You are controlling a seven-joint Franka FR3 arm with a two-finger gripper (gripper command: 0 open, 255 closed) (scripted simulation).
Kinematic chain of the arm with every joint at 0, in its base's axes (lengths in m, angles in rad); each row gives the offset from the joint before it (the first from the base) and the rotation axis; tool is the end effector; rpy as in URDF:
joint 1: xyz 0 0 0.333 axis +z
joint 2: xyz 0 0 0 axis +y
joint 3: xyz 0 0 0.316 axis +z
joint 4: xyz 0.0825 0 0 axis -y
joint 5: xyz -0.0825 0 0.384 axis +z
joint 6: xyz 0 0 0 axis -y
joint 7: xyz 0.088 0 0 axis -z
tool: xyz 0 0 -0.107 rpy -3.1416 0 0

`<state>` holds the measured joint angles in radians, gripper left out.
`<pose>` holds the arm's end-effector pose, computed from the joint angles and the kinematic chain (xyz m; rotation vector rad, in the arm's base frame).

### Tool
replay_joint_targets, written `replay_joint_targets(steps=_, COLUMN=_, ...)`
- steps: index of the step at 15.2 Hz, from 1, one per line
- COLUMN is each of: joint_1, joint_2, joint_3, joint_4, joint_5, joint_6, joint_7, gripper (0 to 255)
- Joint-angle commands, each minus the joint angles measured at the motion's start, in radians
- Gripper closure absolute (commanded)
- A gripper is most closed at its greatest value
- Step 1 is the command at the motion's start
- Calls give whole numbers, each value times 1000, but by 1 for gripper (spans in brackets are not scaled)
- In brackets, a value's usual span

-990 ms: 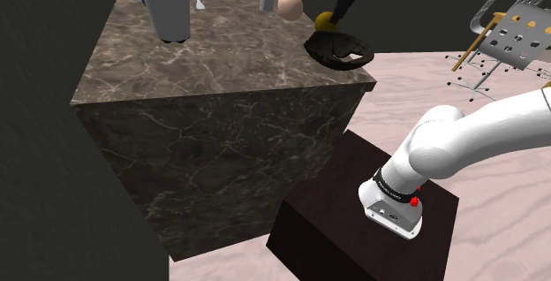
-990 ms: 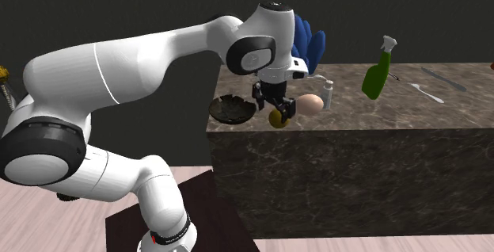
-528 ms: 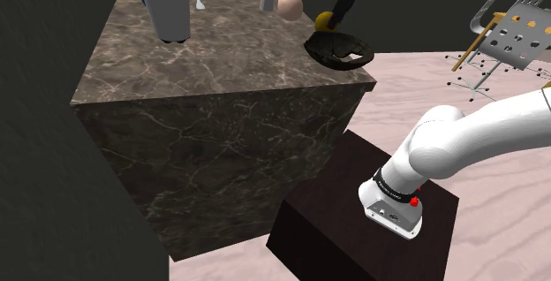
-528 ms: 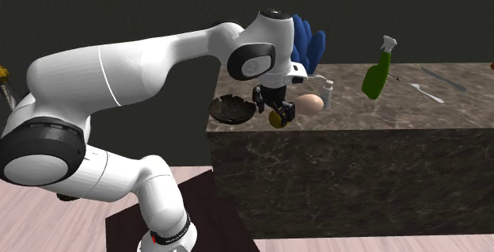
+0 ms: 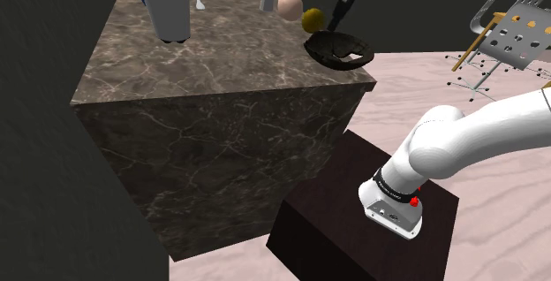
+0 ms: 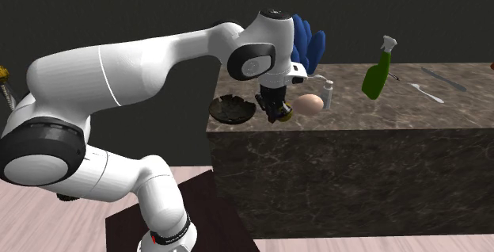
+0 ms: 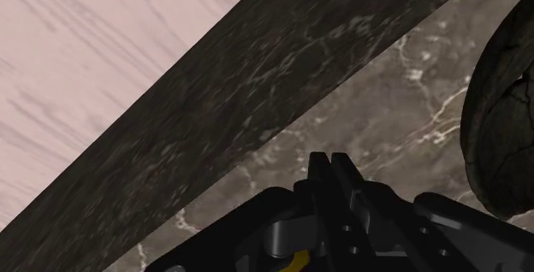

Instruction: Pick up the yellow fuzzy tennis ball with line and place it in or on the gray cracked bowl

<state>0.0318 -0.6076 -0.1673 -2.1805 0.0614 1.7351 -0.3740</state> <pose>0.3731 -0.0622 0.6267 -2.9890 -0.3836 -0.2844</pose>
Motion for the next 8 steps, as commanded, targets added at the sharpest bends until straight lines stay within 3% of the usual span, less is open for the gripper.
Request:
replay_joint_targets(steps=1, joint_1=0, joint_2=0, joint_3=0, joint_4=0, joint_5=0, joint_6=0, joint_7=0, gripper=255)
replay_joint_targets(steps=5, joint_1=0, joint_2=0, joint_3=0, joint_4=0, joint_5=0, joint_6=0, joint_7=0, gripper=255)
replay_joint_targets(steps=6, joint_1=0, joint_2=0, joint_3=0, joint_4=0, joint_5=0, joint_6=0, joint_7=0, gripper=0)
replay_joint_targets(steps=8, joint_1=31, joint_2=116, joint_3=-17, joint_4=133, joint_5=6, joint_6=-65, joint_7=-61, gripper=0)
